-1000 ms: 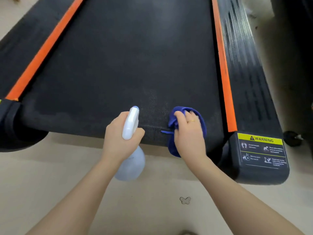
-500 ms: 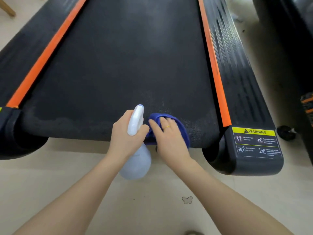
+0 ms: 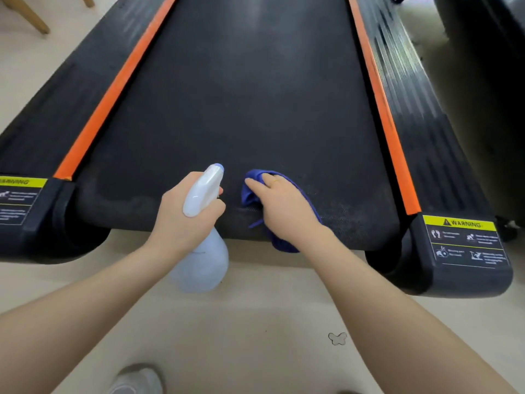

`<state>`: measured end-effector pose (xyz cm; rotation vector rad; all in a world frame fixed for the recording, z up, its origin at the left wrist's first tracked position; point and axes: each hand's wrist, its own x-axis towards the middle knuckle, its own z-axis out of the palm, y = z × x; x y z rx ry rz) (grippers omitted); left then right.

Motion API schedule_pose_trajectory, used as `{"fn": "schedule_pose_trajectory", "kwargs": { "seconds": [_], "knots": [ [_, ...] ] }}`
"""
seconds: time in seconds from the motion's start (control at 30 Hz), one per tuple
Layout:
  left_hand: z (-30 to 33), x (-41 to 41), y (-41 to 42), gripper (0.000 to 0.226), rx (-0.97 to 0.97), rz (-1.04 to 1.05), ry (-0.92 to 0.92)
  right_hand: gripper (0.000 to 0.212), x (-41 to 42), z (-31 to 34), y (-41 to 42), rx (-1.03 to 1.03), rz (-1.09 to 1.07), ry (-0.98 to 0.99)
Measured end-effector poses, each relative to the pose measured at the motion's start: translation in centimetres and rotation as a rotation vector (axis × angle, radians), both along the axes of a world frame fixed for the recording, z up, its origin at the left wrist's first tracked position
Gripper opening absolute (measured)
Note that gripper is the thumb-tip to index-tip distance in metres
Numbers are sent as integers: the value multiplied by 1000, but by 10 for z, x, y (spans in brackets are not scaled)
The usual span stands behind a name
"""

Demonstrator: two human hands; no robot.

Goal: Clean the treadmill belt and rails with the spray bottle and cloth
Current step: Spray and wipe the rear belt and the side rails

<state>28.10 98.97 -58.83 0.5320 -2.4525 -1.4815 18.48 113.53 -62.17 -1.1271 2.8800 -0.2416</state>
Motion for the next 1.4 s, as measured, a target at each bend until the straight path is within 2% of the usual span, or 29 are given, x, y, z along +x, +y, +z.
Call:
{"fn": "schedule_pose_trajectory", "kwargs": {
  "seconds": [0.1,0.17,0.33,0.43,0.5,0.6,0.63,0.8,0.9,1.0,1.1,1.17,1.27,1.33,1.4],
  "knots": [
    [-1,10,-13,31,-9,17,4,47,-10,0,17,54,-305,52],
    [-3,18,-23,31,-20,62,23,46,-6,2,7,156,-380,75],
    [-5,36,-61,28,-27,188,37,71,35,-8,-78,95,18,43],
    [2,44,-89,29,-56,223,79,63,59,-10,-128,-2,193,29],
    [4,56,-107,30,-64,278,98,63,58,-12,-137,-11,162,29],
    [5,77,-132,28,-31,344,118,66,45,-15,-139,60,-191,57],
    [5,82,-139,27,-25,341,123,65,47,-15,-148,86,-228,80],
    [2,92,-166,25,6,330,166,48,91,-35,-235,-160,88,171],
    [-6,93,-174,24,23,340,170,51,88,-41,-224,-224,161,236],
    [-13,93,-172,25,49,309,159,62,85,-51,-174,-262,26,390],
    [-22,90,-173,34,-32,292,158,54,94,-59,-172,-316,-144,491],
    [-26,88,-173,39,-94,285,125,51,101,-65,-204,-342,-114,482],
    [-22,86,-173,42,-93,285,116,46,104,-66,-238,-387,96,421],
    [-19,87,-175,40,-81,280,118,46,97,-64,-223,-371,187,408],
    [-16,90,-177,29,-68,280,130,47,93,-65,-184,-353,120,442]
  ]
}}
